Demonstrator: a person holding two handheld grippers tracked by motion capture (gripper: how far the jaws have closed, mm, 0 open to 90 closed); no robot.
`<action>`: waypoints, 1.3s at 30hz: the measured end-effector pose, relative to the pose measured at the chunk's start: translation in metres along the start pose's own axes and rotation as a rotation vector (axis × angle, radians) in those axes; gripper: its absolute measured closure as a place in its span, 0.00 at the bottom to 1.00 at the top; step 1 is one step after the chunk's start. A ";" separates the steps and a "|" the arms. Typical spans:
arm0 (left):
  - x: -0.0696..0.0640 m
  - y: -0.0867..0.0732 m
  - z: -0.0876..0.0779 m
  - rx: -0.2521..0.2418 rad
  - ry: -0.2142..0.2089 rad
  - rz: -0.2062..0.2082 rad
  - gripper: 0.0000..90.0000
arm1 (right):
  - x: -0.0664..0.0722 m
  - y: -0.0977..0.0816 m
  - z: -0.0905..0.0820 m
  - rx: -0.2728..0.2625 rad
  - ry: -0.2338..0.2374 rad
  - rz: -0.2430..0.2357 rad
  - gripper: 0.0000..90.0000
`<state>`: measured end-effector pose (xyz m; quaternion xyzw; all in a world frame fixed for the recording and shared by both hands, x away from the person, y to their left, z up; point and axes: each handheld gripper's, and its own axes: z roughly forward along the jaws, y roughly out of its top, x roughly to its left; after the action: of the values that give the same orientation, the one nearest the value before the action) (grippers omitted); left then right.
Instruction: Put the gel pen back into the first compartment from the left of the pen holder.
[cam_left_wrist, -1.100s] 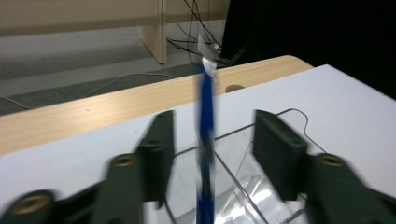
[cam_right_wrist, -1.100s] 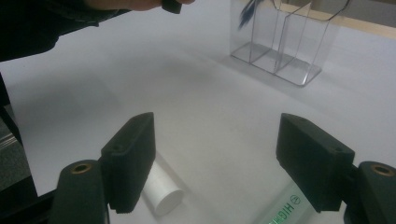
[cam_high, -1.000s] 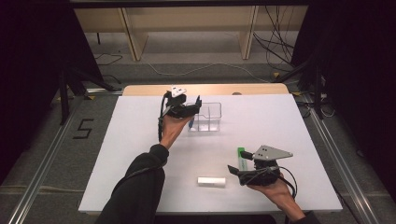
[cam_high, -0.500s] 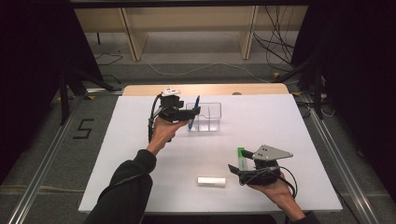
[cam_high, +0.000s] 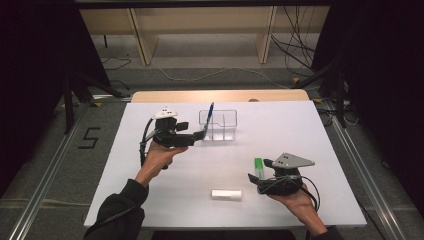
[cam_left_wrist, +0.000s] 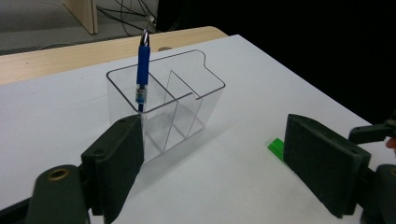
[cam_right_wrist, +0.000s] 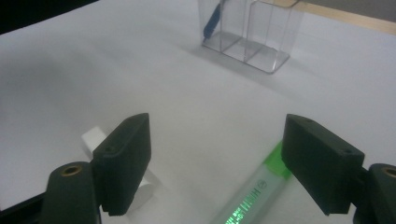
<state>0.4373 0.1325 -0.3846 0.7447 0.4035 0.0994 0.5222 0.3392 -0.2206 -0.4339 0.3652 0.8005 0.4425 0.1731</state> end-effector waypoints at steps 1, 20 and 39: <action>0.000 -0.002 -0.003 0.004 -0.002 0.003 0.22 | -0.001 0.000 0.000 0.008 -0.012 0.008 0.28; -0.021 -0.038 -0.021 0.039 -0.041 0.082 0.19 | -0.017 -0.006 0.006 0.124 -0.090 0.073 0.27; -0.036 -0.058 -0.035 0.013 -0.070 0.122 0.18 | -0.025 -0.007 0.009 0.213 -0.091 0.099 0.26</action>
<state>0.3650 0.1387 -0.4094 0.7743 0.3396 0.1021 0.5241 0.3581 -0.2361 -0.4462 0.4403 0.8152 0.3461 0.1475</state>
